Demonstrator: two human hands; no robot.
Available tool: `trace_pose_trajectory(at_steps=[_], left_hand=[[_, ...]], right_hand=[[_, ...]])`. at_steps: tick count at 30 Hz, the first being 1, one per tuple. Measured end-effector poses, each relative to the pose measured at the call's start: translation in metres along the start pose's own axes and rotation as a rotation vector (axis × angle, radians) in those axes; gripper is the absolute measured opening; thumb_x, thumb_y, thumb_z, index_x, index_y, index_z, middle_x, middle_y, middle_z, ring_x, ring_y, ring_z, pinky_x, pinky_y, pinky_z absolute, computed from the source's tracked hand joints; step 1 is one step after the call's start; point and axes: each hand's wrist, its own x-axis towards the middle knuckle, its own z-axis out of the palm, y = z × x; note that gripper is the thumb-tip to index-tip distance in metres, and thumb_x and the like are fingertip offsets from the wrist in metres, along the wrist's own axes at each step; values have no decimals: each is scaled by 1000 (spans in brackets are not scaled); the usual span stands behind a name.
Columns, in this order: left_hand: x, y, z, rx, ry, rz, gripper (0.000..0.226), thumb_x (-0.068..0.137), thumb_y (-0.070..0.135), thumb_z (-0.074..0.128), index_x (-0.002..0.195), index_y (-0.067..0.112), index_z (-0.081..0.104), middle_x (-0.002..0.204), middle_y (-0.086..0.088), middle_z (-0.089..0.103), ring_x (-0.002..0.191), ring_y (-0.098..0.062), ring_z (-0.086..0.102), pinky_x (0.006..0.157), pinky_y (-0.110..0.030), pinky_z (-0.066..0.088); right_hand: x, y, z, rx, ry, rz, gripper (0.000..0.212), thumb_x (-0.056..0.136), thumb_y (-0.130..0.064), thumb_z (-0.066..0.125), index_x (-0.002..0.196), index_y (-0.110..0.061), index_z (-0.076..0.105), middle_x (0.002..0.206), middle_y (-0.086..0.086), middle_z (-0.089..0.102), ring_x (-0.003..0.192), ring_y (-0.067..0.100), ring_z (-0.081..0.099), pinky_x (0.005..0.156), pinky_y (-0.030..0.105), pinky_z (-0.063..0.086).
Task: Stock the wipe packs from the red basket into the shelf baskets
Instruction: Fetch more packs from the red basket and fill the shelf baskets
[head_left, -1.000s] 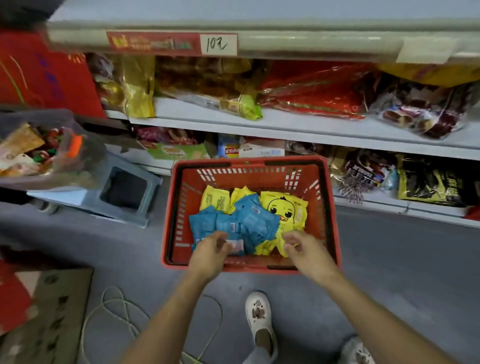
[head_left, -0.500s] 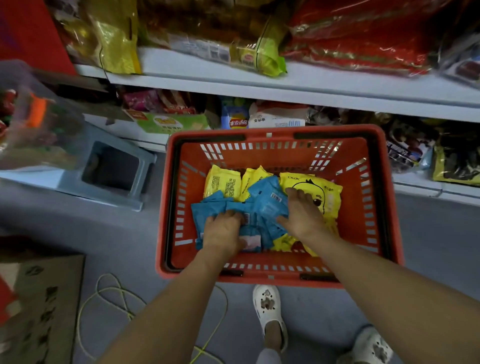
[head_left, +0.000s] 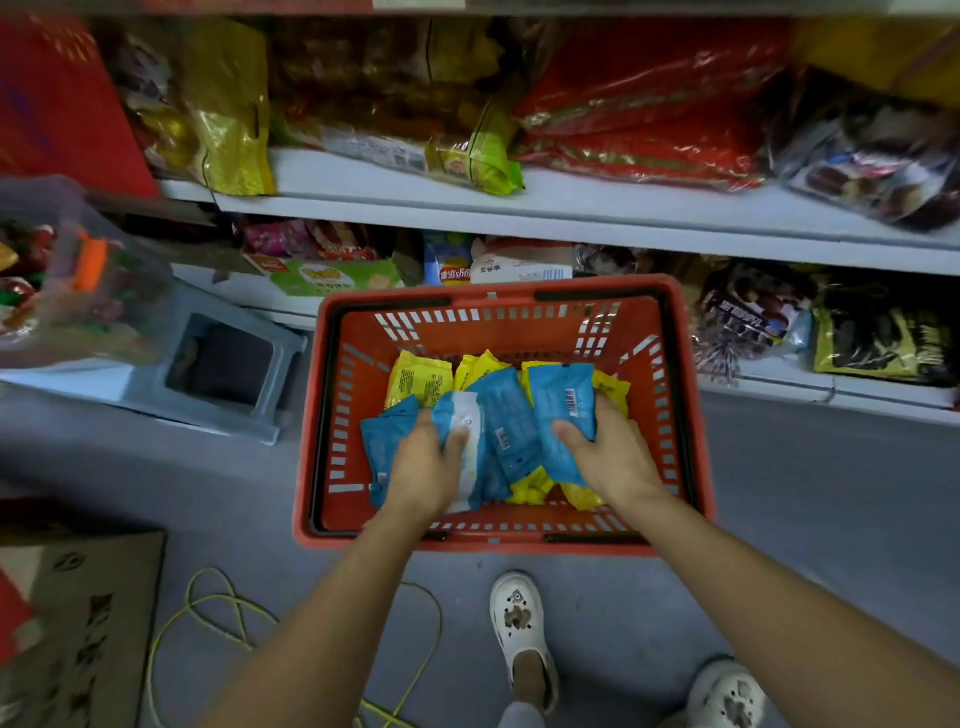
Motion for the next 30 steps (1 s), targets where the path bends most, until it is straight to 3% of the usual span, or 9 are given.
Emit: trace_pose_trajectory(at_steps=[5,8,11,16,19,21,24,28,30], left_hand=[[-61,74,20,-606,-24,-215,15,98,18,54,108,10,62,103,-10,71,90,-25,68,84,-41,56],[-98,127,34,-998,-190,-312,43,101,42,43,123,10,61,111,-12,71,100,-28,68,91,-44,53],[-136,177,45,-1263,-454,-258,80,88,73,29,125,12,63,122,-16,67,111,-31,64,100,-49,47],[-198,255,91,-1141,-221,-86,31,98,20,52,125,5,58,112,-21,70,91,-32,70,78,-47,57],[-228,302,115,-1078,-161,6,21,100,18,49,116,9,60,100,-13,74,82,-24,73,73,-41,61],[-244,331,128,-1018,-171,56,22,101,23,47,114,12,61,100,-11,74,88,-27,73,79,-45,59],[-261,375,147,-949,-183,136,22,103,28,44,103,16,63,93,-6,76,87,-26,73,82,-44,58],[-273,432,166,-868,-219,257,26,103,29,42,97,17,64,84,1,76,76,-11,72,68,-26,56],[-275,458,174,-827,-227,296,27,103,31,43,98,16,65,89,-2,75,79,-13,72,72,-27,55]], right_hand=[[-53,-12,-76,-206,135,-256,29,88,-45,58,115,-34,59,104,-8,68,99,21,62,73,30,46],[-84,-9,-119,-409,142,-474,38,90,-52,46,125,-41,56,118,-14,60,104,15,57,69,27,42],[-111,9,-163,-600,129,-567,50,88,-61,34,128,-38,54,130,-5,57,103,23,54,71,38,49],[-151,41,-258,-442,200,-578,50,93,-58,29,132,-37,52,138,-5,51,116,16,40,91,40,42],[-169,59,-323,-47,344,-309,51,94,-46,47,138,-21,46,136,-4,48,120,13,43,101,30,35],[-181,64,-366,325,227,-71,44,93,-33,59,130,-12,50,122,-1,58,96,1,60,80,19,47],[-196,78,-420,589,118,-17,13,93,-15,59,96,-4,66,68,-8,71,53,-3,62,47,13,46],[-206,94,-478,665,224,-46,12,91,-18,62,83,-14,71,75,8,72,66,24,61,59,36,48],[-205,101,-503,716,254,-34,12,91,-20,62,87,-12,71,81,13,73,65,23,64,56,37,52]])
